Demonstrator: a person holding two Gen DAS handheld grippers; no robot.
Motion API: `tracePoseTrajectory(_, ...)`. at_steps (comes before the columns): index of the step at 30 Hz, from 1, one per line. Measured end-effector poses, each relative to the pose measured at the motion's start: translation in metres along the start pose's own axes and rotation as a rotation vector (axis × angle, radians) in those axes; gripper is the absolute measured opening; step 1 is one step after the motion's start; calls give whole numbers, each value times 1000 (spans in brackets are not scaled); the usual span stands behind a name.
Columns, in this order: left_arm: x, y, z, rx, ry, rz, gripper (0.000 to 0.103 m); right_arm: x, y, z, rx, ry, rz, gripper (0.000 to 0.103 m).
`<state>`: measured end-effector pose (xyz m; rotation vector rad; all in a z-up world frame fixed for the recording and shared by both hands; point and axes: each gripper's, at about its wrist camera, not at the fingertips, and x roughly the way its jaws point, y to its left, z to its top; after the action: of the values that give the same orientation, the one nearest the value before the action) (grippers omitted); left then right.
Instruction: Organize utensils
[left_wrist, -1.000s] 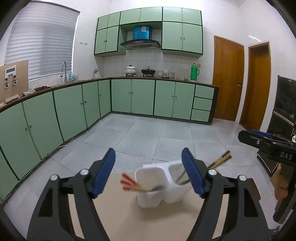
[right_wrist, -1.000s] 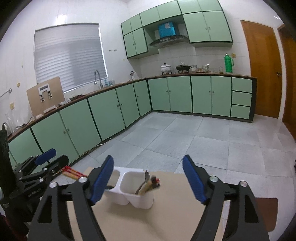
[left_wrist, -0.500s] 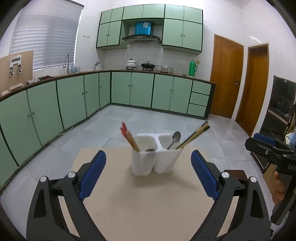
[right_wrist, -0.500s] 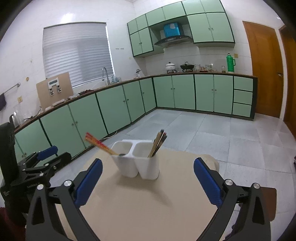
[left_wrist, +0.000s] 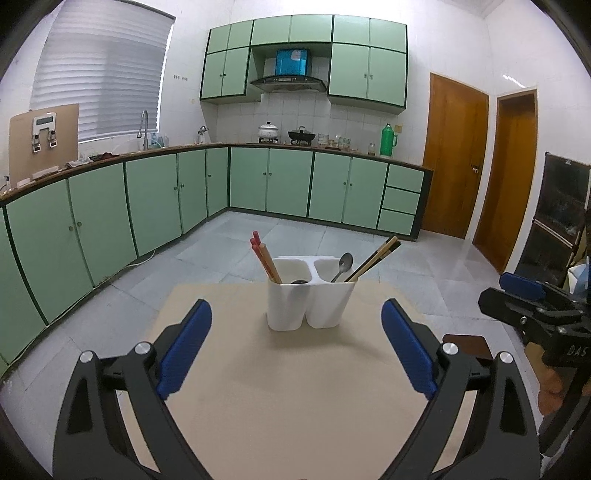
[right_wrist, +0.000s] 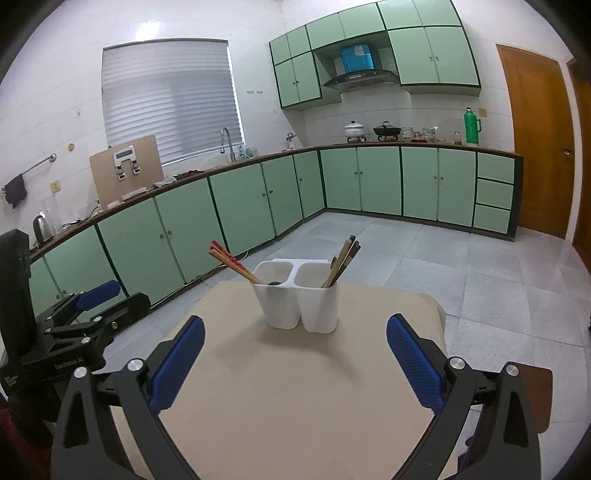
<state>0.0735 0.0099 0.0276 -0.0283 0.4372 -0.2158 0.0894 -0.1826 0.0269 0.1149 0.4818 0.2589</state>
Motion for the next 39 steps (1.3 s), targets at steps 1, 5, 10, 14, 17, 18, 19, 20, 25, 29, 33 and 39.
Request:
tracePoseTrajectory(1,-4,-1,-1,1,-4,1,90,-3,1,0,1,-2,6,97)
tracePoseTrajectory(5,-13,-7,1,3,-15,-5,90,-10,6,0,-1,-5,16,97)
tracePoseTrajectory(10,-27,-12,3,13,-38,-5,90,-19,13,2,-17,-22,22,97)
tracePoseTrajectory(14,-37,-16,5,27,-62,4,91,-27,18,5,-29,-39,28,97)
tracePoseTrajectory(17,-44,-17,8,27,-74,-1,91,-32,21,6,-38,-52,29,97)
tracePoseTrajectory(18,-45,-17,9,29,-79,0,91,-34,22,7,-39,-55,31,97)
tracePoseTrajectory(19,-47,-18,9,31,-84,0,91,-36,23,8,-40,-59,33,97)
tracePoseTrajectory(20,-49,-19,9,32,-87,0,91,-37,24,8,-41,-62,34,97)
tracePoseTrajectory(25,-58,-20,12,36,-110,5,91,-43,29,12,-50,-78,37,97)
tracePoseTrajectory(29,-63,-18,12,36,-121,8,92,-46,31,13,-59,-87,40,97)
tracePoseTrajectory(33,-66,-18,12,40,-126,11,92,-47,33,14,-58,-92,44,97)
tracePoseTrajectory(39,-69,-17,11,42,-127,13,92,-47,34,14,-63,-92,44,97)
